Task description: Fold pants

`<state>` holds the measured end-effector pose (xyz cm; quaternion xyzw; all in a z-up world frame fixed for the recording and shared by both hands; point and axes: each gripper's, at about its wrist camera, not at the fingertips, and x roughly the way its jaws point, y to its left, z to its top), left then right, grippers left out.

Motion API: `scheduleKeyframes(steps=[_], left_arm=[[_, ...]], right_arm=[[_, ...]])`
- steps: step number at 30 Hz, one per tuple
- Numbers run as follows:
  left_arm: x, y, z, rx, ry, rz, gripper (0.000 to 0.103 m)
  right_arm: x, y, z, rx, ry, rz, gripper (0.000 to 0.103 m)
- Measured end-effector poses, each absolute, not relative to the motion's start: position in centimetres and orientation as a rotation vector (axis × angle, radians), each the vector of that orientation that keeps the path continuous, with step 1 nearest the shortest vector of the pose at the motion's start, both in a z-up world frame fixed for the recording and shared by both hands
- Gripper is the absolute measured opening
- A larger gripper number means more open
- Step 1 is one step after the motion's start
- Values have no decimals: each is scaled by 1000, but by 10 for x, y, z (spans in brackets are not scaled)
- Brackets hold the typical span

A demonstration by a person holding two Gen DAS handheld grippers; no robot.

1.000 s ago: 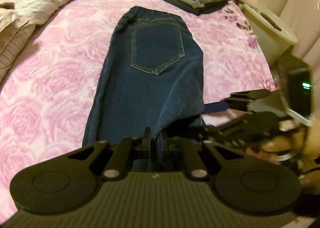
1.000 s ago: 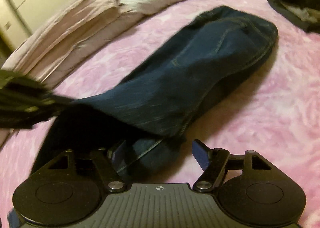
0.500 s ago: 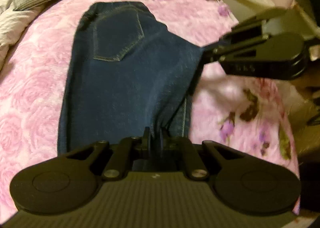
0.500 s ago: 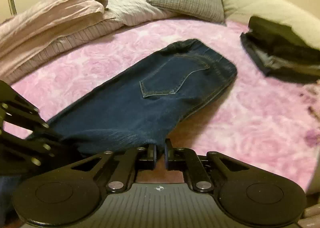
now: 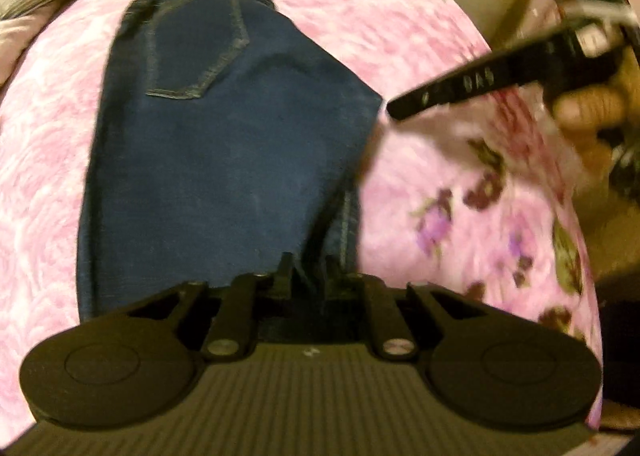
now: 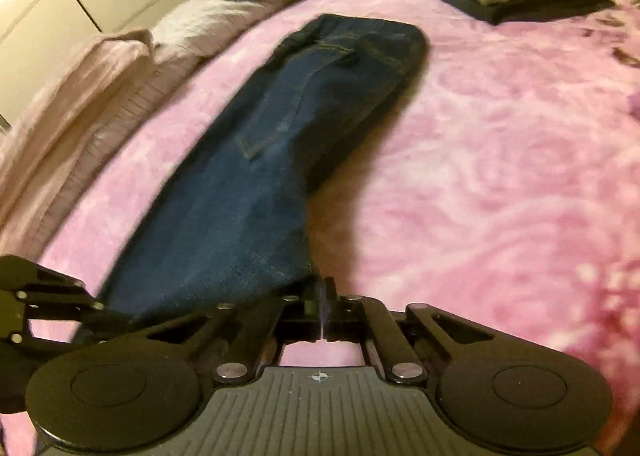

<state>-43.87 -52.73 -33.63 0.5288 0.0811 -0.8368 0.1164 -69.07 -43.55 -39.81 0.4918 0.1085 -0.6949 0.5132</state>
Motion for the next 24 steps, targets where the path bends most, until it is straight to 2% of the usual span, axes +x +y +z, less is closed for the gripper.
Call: scheduleKeyframes(steps=[3, 6, 10, 12, 16, 19, 24], left_arm=[[-434, -520, -333, 1587, 176, -2438, 15], [-423, -518, -322, 1553, 216, -2436, 19], [-406, -521, -314, 1502, 261, -2384, 19], [-398, -517, -314, 1507, 230, -2363, 19], [-391, -504, -329, 1575, 101, -2333, 19], [-384, -491, -331, 1582, 69, -2341, 20], [-371, -466, -328, 1536, 52, -2374, 20]], right_arm=[[-697, -424, -389, 1193, 303, -1690, 0], [-681, -427, -365, 1094, 297, -1612, 1], [-647, -452, -359, 986, 338, -1465, 38], [-628, -461, -361, 903, 435, -1418, 39], [-580, -463, -367, 566, 745, -1289, 40], [-557, -460, -382, 339, 990, -1179, 42], [-549, -454, -398, 155, 1153, -1088, 42]])
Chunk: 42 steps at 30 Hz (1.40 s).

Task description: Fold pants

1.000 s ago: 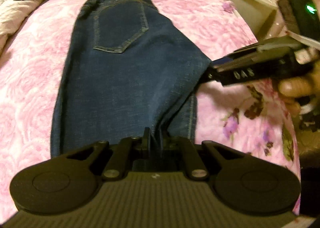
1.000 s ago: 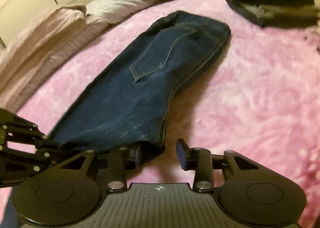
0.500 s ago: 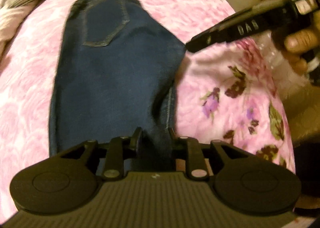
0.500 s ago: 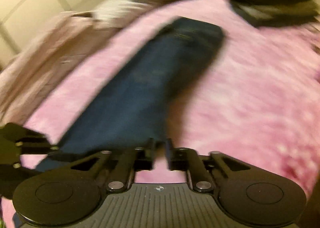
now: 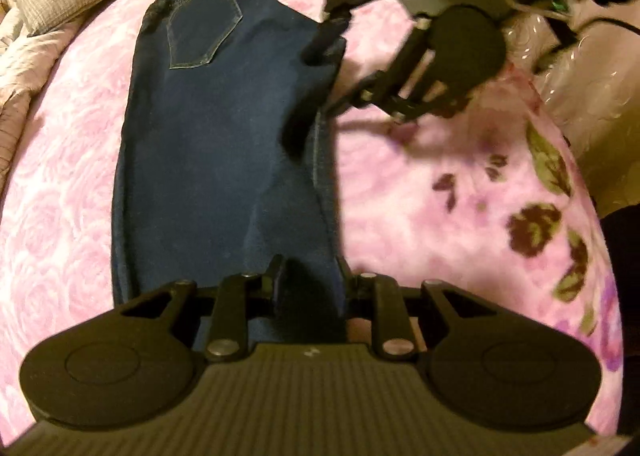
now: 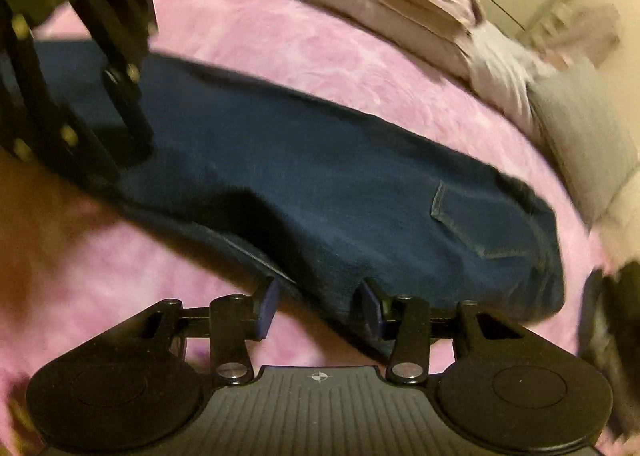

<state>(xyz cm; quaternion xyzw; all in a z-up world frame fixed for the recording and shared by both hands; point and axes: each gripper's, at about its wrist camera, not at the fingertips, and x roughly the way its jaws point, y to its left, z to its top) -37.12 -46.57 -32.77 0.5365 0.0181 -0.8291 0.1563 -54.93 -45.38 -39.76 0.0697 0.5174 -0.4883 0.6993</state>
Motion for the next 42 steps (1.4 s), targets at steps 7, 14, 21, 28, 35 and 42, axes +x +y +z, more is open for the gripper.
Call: scheduleKeyframes(steps=[7, 14, 21, 28, 35, 42], left_arm=[[-363, -461, -347, 1587, 37, -2279, 0], [-333, -458, -343, 1577, 202, -2246, 0], [-301, -468, -324, 1417, 393, -2080, 9], [-234, -497, -332, 1288, 571, -1756, 11], [-180, -499, -361, 1148, 713, -1599, 26], [-169, -490, -355, 1012, 736, -1522, 24]], right_arm=[[-574, -460, -389, 176, 1187, -1041, 0], [-589, -470, -374, 383, 1126, -1047, 0], [-582, -465, -347, 466, 1018, -1050, 50], [-538, -531, -353, 409, 942, -870, 51], [-501, -638, -414, 546, 980, -660, 38], [-483, -665, -418, 503, 921, -707, 38]])
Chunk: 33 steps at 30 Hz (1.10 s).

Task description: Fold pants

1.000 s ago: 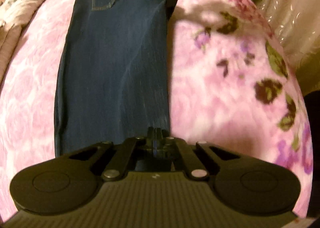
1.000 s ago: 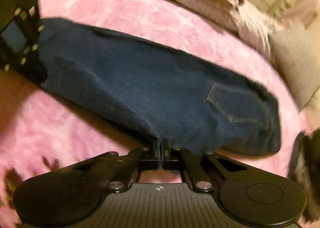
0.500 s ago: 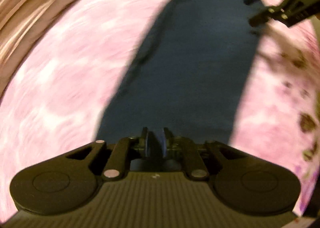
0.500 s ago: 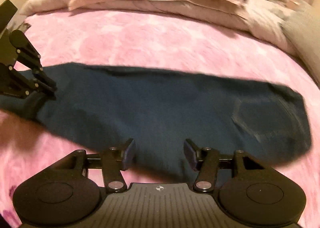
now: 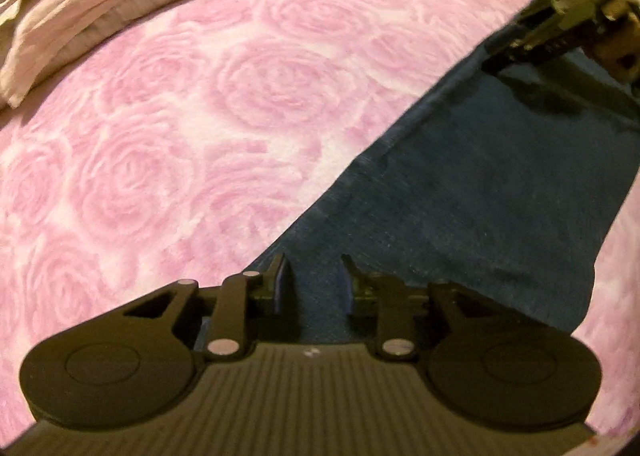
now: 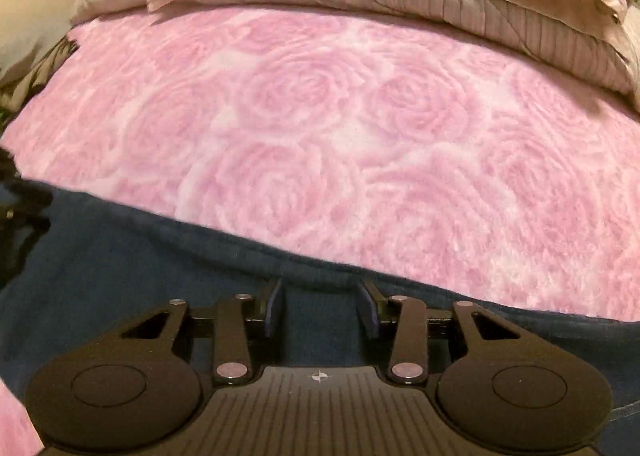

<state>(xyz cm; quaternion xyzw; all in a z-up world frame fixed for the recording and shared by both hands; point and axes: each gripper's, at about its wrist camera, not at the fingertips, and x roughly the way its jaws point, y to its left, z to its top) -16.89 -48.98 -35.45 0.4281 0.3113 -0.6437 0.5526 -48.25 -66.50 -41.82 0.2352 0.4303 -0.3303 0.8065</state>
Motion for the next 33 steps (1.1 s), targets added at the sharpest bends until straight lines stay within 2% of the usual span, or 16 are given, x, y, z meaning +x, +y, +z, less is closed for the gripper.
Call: scheduleKeyframes(steps=[7, 14, 17, 18, 22, 27, 33], left_arm=[[-162, -441, -326, 1002, 784, -1455, 23], [-136, -373, -338, 1171, 780, -1396, 24], [-109, -352, -338, 1159, 794, -1409, 33], [-98, -347, -339, 1158, 798, -1421, 37], [-57, -330, -339, 1141, 785, -1545, 38], [-12, -328, -319, 1121, 710, -1664, 33], [35, -378, -322, 1076, 755, -1783, 31]], right_arm=[[-495, -601, -396, 534, 910, -725, 39], [-517, -566, -395, 605, 968, -962, 40], [-503, -543, -379, 609, 933, -990, 40], [-492, -531, -372, 591, 926, -991, 40], [-436, -488, -355, 571, 886, -1011, 41], [-330, -434, -345, 624, 841, -988, 41], [-213, -395, -358, 662, 850, -888, 42]])
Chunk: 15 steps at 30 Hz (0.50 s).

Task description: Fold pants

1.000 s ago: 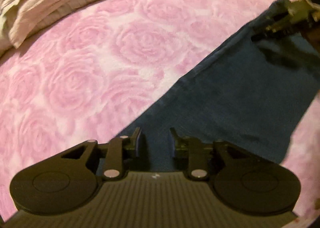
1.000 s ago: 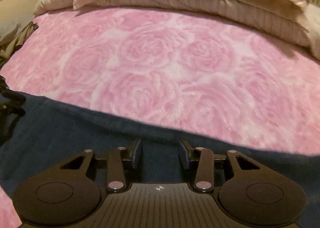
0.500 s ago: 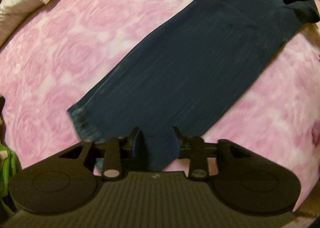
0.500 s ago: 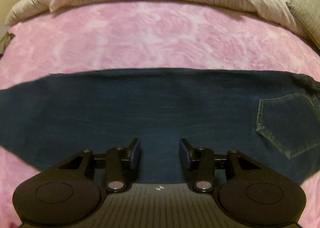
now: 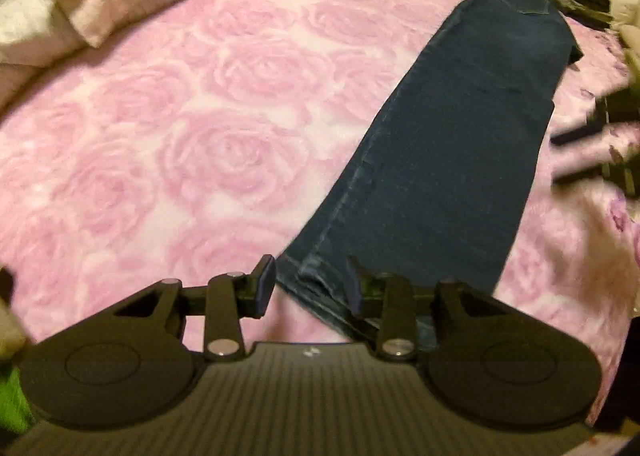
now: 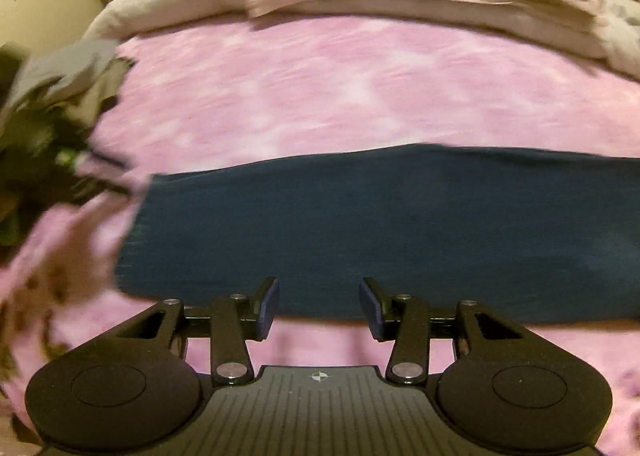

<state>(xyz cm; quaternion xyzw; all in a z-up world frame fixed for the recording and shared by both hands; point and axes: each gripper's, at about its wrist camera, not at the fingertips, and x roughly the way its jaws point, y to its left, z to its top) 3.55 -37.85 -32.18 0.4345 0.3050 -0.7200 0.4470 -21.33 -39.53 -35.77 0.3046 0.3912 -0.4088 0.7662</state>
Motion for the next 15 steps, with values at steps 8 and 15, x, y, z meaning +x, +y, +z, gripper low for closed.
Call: scheduleKeyframes(steps=[8, 15], left_arm=[[35, -405, -347, 1217, 828, -1926, 13], [60, -421, -334, 1146, 790, -1934, 12]], right_arm=[[-163, -391, -387, 702, 871, -902, 52], [-153, -394, -379, 697, 827, -931, 53]])
